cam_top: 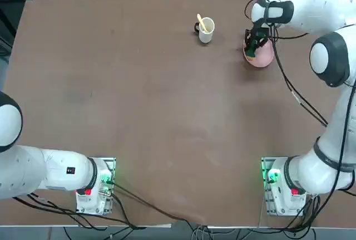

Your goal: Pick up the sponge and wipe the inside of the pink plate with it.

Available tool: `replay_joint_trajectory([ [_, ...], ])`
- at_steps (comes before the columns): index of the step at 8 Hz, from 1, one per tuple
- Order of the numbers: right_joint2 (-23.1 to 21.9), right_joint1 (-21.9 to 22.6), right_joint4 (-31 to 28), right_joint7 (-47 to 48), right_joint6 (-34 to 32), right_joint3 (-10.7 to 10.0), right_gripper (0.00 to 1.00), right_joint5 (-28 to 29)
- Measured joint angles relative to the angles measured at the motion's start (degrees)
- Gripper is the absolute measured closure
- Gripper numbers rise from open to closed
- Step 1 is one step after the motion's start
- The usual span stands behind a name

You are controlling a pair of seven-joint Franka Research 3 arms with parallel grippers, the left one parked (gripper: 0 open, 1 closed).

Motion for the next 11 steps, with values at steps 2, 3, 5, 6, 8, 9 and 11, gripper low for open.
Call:
replay_joint_trajectory([
  [2,-1.1,0.0,-2.1,-1.6,-0.3,-0.8,0.63,0.0],
  [3,-1.8,-0.1,-3.2,-3.7,-0.7,-1.9,0.63,0.0],
  [5,-2.6,-0.2,-4.7,-9.1,-1.2,-5.3,0.62,0.0],
  [6,-2.6,-0.6,-4.9,-11.1,-1.2,-6.9,0.62,0.0],
  [8,-2.4,-1.5,-4.8,-12.2,0.2,-7.5,0.62,0.1],
  [9,-2.1,-1.3,-4.4,-12.2,1.4,-7.4,0.62,0.1],
  [11,-0.4,-0.9,-1.8,-11.4,3.0,-7.2,0.62,1.8],
])
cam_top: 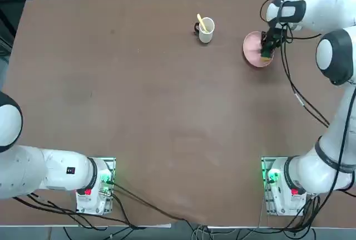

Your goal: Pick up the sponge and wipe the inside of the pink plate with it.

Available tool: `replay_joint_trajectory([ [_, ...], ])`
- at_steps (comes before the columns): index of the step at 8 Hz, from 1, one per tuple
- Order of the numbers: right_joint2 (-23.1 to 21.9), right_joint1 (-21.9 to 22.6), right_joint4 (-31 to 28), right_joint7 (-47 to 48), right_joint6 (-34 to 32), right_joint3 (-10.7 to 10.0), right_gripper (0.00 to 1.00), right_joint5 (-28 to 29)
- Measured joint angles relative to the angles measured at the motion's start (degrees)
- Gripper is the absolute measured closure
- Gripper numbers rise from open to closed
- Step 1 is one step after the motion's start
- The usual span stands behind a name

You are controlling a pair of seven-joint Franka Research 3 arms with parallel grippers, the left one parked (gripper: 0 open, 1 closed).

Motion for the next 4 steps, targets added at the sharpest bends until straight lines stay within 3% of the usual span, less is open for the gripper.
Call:
replay_joint_trajectory([
  [4,1.9,5.1,3.3,8.6,1.7,1.6,0.62,4.2],
])
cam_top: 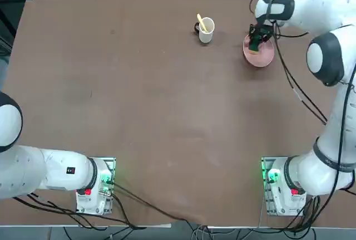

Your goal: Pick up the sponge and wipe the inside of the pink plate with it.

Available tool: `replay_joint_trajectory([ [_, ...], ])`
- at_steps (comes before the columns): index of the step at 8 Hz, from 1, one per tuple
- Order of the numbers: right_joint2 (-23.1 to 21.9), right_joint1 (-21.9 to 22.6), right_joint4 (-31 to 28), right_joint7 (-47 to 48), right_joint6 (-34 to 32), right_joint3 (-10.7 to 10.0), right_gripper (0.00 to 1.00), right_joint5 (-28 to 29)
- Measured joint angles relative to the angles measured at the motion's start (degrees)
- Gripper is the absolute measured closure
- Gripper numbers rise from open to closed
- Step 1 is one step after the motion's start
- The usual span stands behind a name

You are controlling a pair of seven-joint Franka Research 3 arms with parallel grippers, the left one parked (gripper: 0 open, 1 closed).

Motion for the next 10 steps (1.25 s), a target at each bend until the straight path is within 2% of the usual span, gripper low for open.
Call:
replay_joint_trajectory([
  [3,-0.1,1.4,-1.5,2.0,-0.1,0.0,0.62,0.3],
  [6,-2.2,1.6,-7.0,0.6,0.2,-0.2,0.62,0.6],
  [8,-4.5,1.5,-11.0,-3.2,0.2,-1.6,0.62,0.6],
  [10,-5.2,1.2,-12.4,-8.7,0.2,-4.1,0.62,0.6],
])
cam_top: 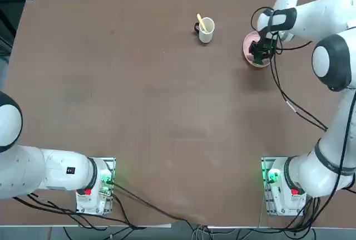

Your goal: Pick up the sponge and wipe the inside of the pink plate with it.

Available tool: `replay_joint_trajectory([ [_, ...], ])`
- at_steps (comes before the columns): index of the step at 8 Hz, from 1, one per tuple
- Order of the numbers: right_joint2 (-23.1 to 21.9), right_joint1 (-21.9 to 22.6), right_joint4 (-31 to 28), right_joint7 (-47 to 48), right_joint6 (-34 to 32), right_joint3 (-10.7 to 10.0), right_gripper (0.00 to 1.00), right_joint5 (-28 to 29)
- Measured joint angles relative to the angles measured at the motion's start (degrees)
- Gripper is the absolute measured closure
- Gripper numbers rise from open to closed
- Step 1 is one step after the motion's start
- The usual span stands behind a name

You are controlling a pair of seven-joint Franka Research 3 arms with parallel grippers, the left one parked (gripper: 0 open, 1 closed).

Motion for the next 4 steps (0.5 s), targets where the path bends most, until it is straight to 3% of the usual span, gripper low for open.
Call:
replay_joint_trajectory([
  [2,0.2,-1.1,0.0,-4.4,0.3,-1.5,0.62,0.0],
  [4,0.9,-2.1,1.3,-6.0,0.8,-1.7,0.62,0.0],
])
